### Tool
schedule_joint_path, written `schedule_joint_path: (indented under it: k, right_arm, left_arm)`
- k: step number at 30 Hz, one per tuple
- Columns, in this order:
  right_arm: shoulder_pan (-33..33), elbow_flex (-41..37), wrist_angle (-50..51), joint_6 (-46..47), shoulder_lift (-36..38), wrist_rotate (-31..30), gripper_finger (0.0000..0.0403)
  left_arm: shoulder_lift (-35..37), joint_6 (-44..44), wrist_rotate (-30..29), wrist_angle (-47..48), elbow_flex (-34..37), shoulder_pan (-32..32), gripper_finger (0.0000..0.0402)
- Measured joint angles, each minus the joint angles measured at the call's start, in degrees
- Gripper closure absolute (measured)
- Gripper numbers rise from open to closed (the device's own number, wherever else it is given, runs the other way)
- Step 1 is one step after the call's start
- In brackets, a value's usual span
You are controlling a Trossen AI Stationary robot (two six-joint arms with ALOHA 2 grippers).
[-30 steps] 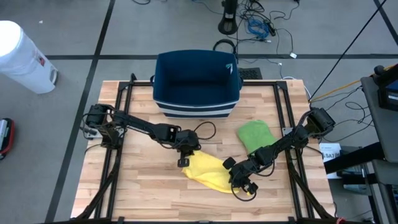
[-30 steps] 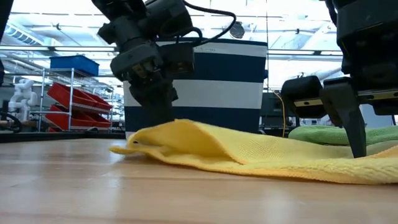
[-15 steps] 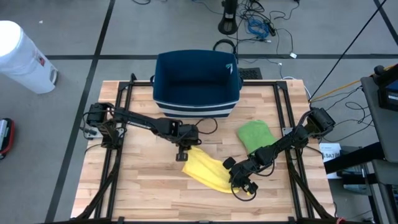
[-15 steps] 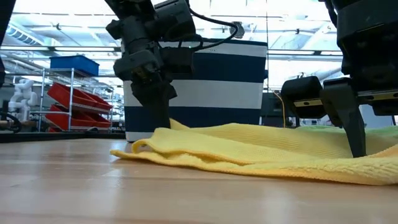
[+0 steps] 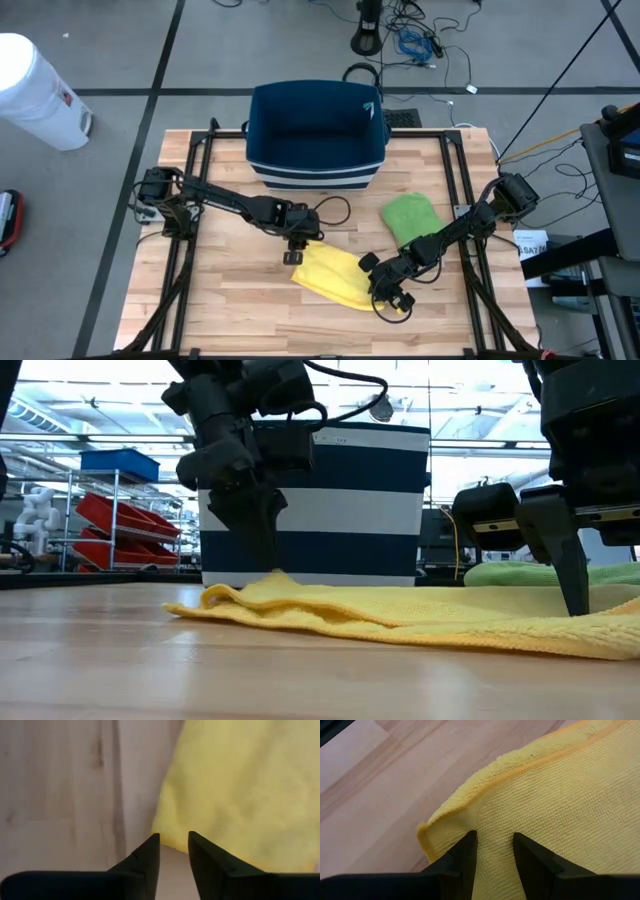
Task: Fold towel
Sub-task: Fold the yellow towel
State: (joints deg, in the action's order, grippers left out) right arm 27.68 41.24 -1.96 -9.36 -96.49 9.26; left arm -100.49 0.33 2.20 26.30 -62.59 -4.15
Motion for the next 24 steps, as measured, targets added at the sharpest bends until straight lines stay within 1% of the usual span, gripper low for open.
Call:
schedule_joint_path:
  k: [3,5,12,14,17,21,24]
  right_arm:
    - [0.0,0.0,0.0,0.32,0.0,0.0,0.0284]
    - [0.0,-0.02,-0.21,0.35,0.0,0.0,0.0284]
    - [0.0,-0.07,-6.13,0.09,0.0,-0.24,0.0284]
    - [-0.22,-0.07,-7.29,-0.27,0.0,-0.23,0.0284]
    - [-0.81,-0.05,-6.69,-0.32,0.11,-0.34,0.0284]
    - [-1.57,-0.05,-1.54,1.37,1.48,-3.02,0.0284]
    - [-1.9,-0.05,1.1,2.41,3.41,-3.65,0.0284]
  left_arm:
    - [0.0,-0.01,-2.66,0.02,0.0,-0.06,0.0276]
    - [0.0,0.01,-3.14,-0.17,0.0,-0.11,0.0266]
    - [0.0,-0.03,-2.79,-5.74,0.0,-3.09,0.0259]
    - [0.0,-0.05,-1.22,-7.18,0.0,-4.02,0.0258]
    - [0.0,0.03,2.94,-8.73,0.0,-5.12,0.0258]
    - [0.0,-2.15,4.87,-9.31,0.0,-6.39,0.0259]
    - [-0.1,-3.0,6.31,-9.49,0.0,-7.4,0.0259]
